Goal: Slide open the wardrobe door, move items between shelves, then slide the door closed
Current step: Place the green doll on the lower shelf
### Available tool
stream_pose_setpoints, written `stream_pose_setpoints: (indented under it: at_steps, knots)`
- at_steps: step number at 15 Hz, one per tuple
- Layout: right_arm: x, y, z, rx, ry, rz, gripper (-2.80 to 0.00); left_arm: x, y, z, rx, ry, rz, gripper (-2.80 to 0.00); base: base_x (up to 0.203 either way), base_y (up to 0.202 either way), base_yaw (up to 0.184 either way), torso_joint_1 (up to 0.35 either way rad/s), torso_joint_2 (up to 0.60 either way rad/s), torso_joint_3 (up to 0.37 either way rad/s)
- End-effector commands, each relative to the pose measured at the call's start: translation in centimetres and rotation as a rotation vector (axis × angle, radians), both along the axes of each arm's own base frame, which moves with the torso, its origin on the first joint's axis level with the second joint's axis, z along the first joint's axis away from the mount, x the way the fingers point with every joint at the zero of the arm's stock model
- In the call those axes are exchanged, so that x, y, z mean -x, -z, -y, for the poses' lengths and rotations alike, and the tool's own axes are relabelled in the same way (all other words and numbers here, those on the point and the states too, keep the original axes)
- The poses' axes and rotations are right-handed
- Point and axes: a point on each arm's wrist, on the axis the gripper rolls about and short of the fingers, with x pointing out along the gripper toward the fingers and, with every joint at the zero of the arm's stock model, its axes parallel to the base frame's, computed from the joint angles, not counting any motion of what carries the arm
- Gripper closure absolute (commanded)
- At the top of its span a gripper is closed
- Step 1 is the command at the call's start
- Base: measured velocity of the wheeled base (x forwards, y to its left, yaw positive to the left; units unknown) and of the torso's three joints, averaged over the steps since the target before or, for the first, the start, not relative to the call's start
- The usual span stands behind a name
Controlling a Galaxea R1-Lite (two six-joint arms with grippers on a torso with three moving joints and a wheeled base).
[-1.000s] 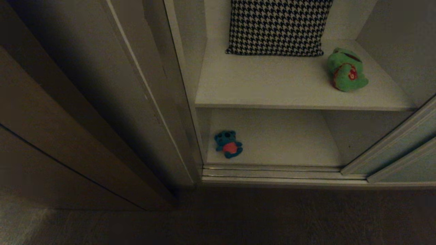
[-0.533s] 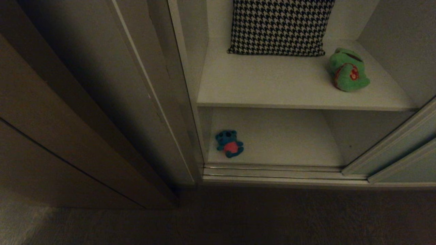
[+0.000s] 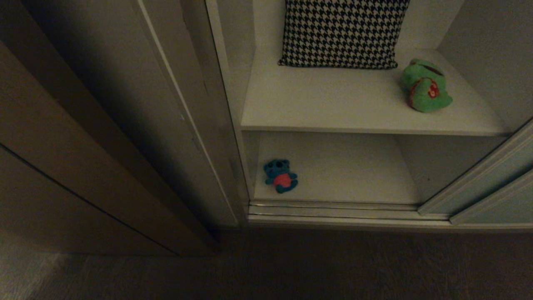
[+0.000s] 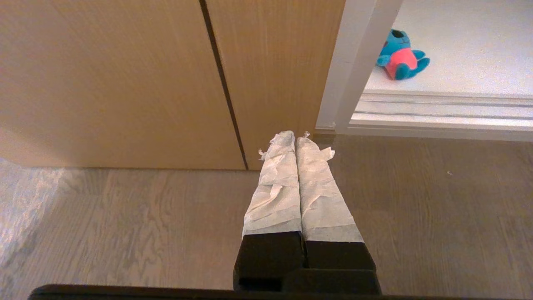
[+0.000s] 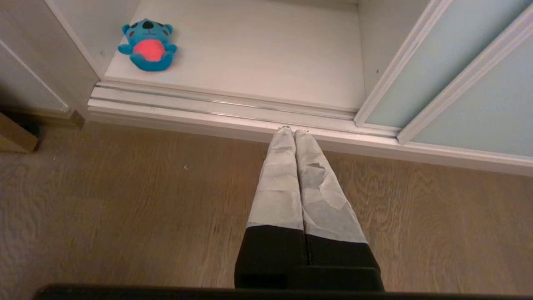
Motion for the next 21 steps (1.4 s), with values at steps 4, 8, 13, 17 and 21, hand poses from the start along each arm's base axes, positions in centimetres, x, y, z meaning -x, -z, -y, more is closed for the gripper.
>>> stream_pose_setpoints:
  at_steps: [4,8,13,17,21]
  knots:
    - [1.1,-6.0,0.0,-0.015,0.015,0.016,0.00,0.0,0.0,0.0,0.001,0.000,-0.001,0.00,0.000,0.000,0.000,0.000,0.00,0.000]
    - [-2.1,-12.5,0.1,-0.020,0.071,-0.112,0.00,0.0,0.0,0.0,0.001,0.000,-0.002,0.00,0.000,0.000,0.000,0.000,0.00,0.000]
    - [-11.0,-19.6,0.3,0.003,0.108,-0.118,0.00,0.0,0.0,0.0,0.001,0.000,-0.001,0.00,0.000,0.000,0.000,0.000,0.00,0.000]
    - [-20.4,-21.5,1.1,0.056,0.169,-0.096,0.00,0.0,0.0,0.0,0.000,0.000,-0.001,0.00,0.000,0.000,0.000,0.000,0.00,0.000]
    - [-27.0,-23.1,2.3,0.089,0.203,-0.042,0.00,0.0,0.0,0.0,0.000,0.000,-0.002,0.00,0.000,0.000,0.000,0.000,0.00,0.000]
